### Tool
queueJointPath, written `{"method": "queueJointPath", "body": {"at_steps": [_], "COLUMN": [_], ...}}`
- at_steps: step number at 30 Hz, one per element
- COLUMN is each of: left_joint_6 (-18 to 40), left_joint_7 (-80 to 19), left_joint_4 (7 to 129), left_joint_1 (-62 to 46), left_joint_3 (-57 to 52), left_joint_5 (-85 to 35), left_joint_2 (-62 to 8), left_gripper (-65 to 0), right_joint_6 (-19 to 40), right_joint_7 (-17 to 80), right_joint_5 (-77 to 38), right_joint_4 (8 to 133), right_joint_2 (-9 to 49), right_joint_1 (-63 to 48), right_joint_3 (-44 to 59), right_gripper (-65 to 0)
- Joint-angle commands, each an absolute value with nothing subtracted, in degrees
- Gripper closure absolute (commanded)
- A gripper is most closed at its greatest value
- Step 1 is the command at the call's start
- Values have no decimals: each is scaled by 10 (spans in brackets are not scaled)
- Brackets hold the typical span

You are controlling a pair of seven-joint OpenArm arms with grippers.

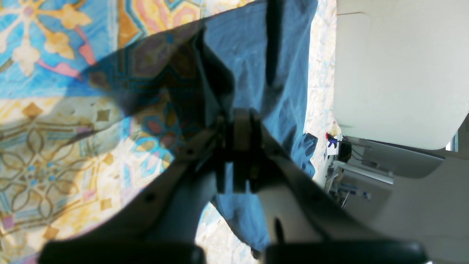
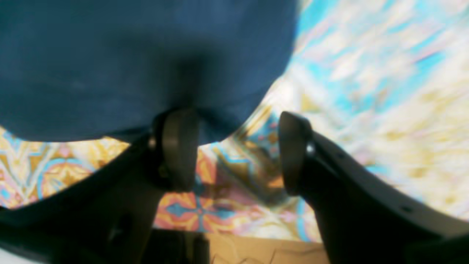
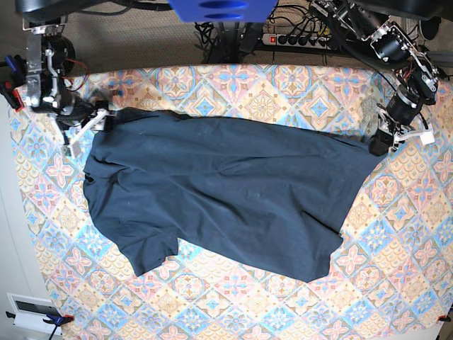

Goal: Layout the t-shirt on the table in an organized manner, then fold the t-shirt properly
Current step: 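Pull the shoulder edge with the left gripper away from the right gripper, then lift the shirt with both grippers and swing it toward the table edge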

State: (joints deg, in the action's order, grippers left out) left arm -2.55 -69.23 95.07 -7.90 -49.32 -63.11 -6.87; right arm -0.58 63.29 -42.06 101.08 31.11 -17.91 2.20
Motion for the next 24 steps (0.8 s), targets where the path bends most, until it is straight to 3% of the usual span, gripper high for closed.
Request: {"method": "queueJointPath", "body": {"at_steps": [1,16,24], "left_joint_6": [-21,-21,-21], "left_joint_7": [-692,-693,-693], "left_joint_4": [960,960,959], "left_joint_1": [-75,-75,-75], "left_joint_3": [-495,-494,-494], "left_joint_5": [-645,-645,-645], "left_joint_2": [-78,-78,-78], "left_gripper": [0,0,0], "right_joint_6": [-5,-5,-5], "right_joint_7": [621,589,589], "right_joint_5": [-421,-421,-421], "right_joint_4": [1011,949,951], "right_joint_2": [327,302,262], "right_joint_1": [-166,-164,-163], "right_joint_3": [22,7,8], "right_gripper": [-337,-336,-232]}}
